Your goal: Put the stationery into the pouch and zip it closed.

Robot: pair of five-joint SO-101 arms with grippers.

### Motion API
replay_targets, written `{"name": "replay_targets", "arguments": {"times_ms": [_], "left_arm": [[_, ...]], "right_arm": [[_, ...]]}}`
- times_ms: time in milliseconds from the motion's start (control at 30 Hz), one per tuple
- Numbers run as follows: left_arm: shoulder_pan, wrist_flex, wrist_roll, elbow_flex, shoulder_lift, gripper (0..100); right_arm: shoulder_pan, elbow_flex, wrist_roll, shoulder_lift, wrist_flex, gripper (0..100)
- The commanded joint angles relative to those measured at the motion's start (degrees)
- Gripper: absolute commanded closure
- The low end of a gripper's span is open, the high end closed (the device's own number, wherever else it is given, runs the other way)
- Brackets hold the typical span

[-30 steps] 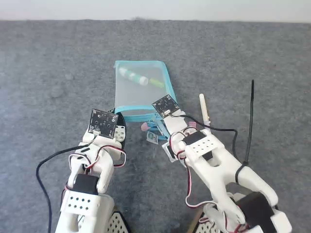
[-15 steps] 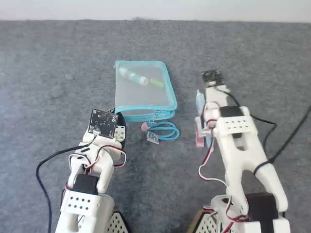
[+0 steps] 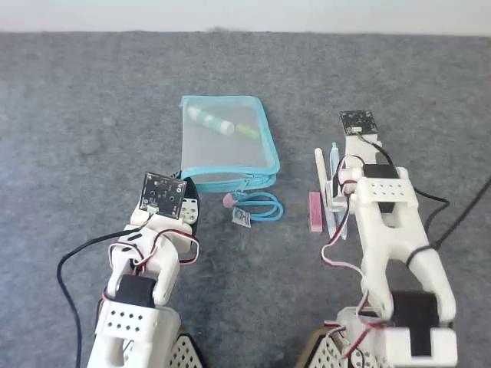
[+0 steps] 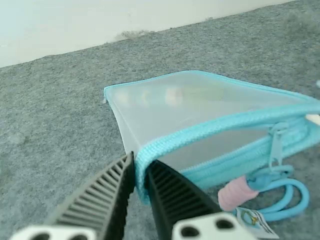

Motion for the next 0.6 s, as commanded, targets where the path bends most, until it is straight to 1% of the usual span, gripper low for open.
{"name": "replay_targets", "arguments": {"times_ms": [0, 67, 233, 367, 500, 567], "left_arm": [[-0.1, -0.4, -0.5, -2.2, -1.1, 99], [-0.2, -0.4, -0.5, -2.2, -1.1, 99], [-0.3, -0.4, -0.4, -2.2, -1.1, 99], [-0.1, -0.4, -0.4, -2.2, -1.1, 99], [-0.1, -0.4, -0.5, -2.2, -1.1, 99], [0.1, -0.4, -0.5, -2.2, -1.1, 99]], "right_arm": [[0.6, -4.9, 2.3, 3.6, -1.1, 97.6], [0.9, -6.0, 2.5, 5.8, -0.8, 95.6], [1.8, -8.4, 2.5, 6.5, 3.4, 84.6], [1.7, -8.4, 2.5, 6.5, 4.8, 84.0], [1.4, -8.2, 3.2, 6.1, 10.8, 84.0], [1.3, -6.2, 4.4, 6.1, 10.2, 84.0]]}}
